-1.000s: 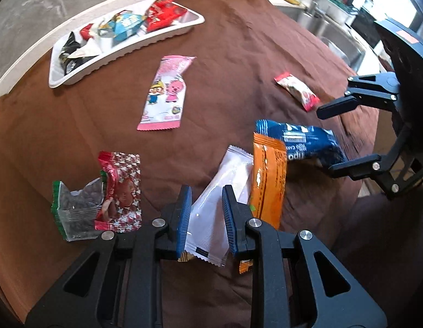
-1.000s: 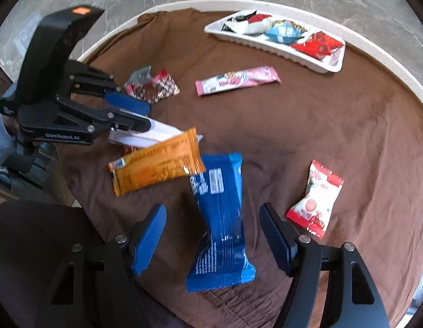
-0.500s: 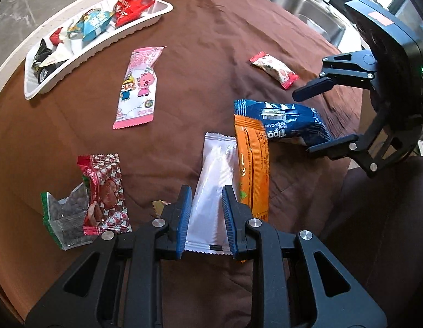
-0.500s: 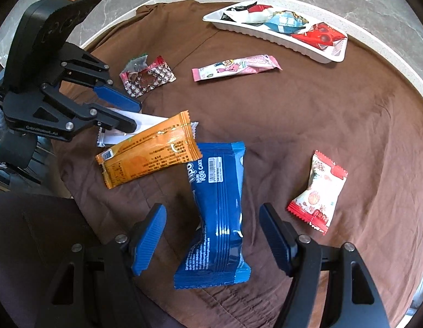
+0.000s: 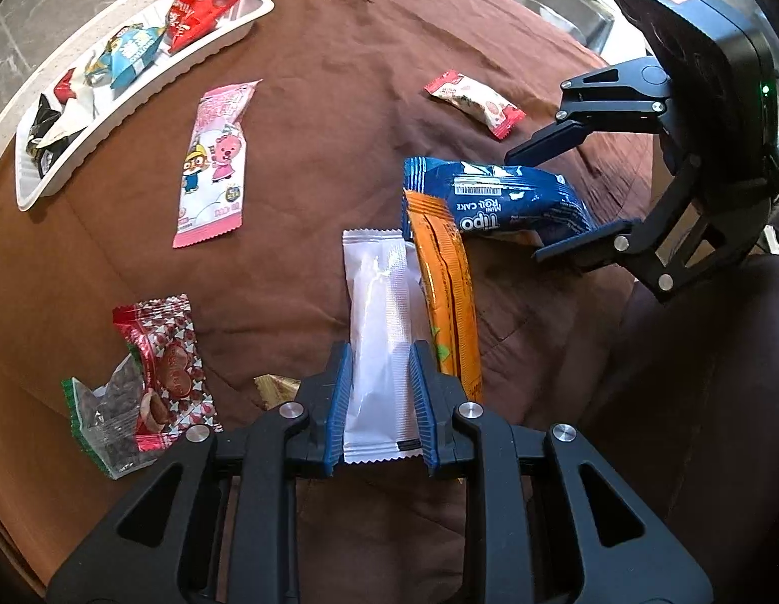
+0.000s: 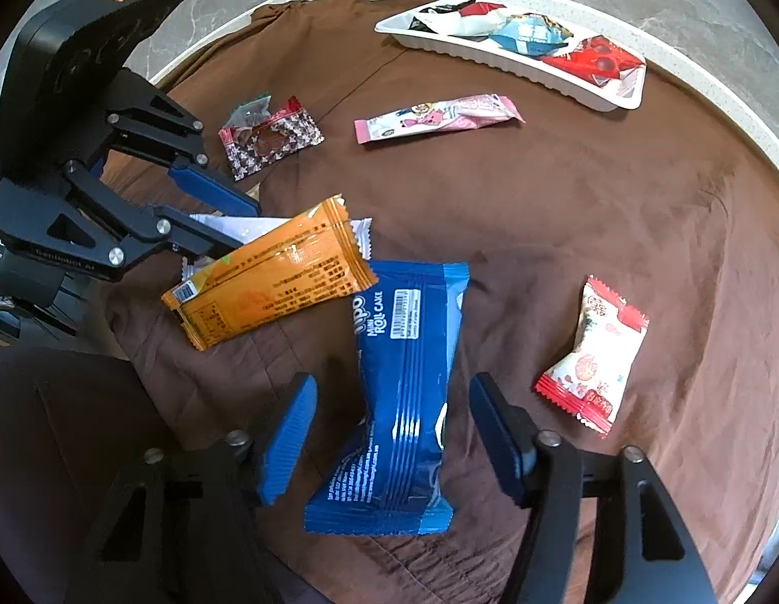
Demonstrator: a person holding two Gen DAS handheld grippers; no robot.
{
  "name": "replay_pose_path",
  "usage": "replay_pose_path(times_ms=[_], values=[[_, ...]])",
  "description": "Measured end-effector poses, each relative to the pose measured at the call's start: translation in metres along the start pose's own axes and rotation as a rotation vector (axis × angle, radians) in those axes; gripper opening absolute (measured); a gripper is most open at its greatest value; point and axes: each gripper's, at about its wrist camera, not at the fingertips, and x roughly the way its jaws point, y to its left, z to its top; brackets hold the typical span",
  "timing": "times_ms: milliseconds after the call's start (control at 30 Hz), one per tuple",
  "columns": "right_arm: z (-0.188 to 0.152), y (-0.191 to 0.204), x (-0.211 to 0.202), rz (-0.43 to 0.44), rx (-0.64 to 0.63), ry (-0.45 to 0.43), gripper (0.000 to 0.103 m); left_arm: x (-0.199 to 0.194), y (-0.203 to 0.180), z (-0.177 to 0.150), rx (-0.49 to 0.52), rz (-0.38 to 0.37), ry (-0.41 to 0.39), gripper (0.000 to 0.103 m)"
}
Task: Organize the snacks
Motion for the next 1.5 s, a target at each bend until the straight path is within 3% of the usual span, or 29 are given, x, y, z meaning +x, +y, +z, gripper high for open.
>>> replay_pose_path(times_ms=[267,533,733,933,1500], values=[[-0.001,-0.004,0.007,-0.004,0.023,0.012,0.042,0.012,-0.008,0.009,0.043,0.011,0.019,0.025],[-0.004,-0.005,0.009,-0.019,0.030,0.003,0.033,0.029,-0.017,0.021,0.073,0.036,0.033,0.028],[-0.005,-0.016,0.007,0.011,0.078,-0.012,0.032,0.034,-0.024,0.027,0.092,0.027,0.013,0.026],[-0.008,-0.029,-0.002,0.047,0.141,-0.041,0.031,0.028,-0.011,0.027,0.013,-0.009,-0.025,0.016],[0.008,-0.060,-0.030,0.242,0.322,-0.139,0.031,-0.008,0.026,0.013,-0.141,-0.087,-0.119,0.015]])
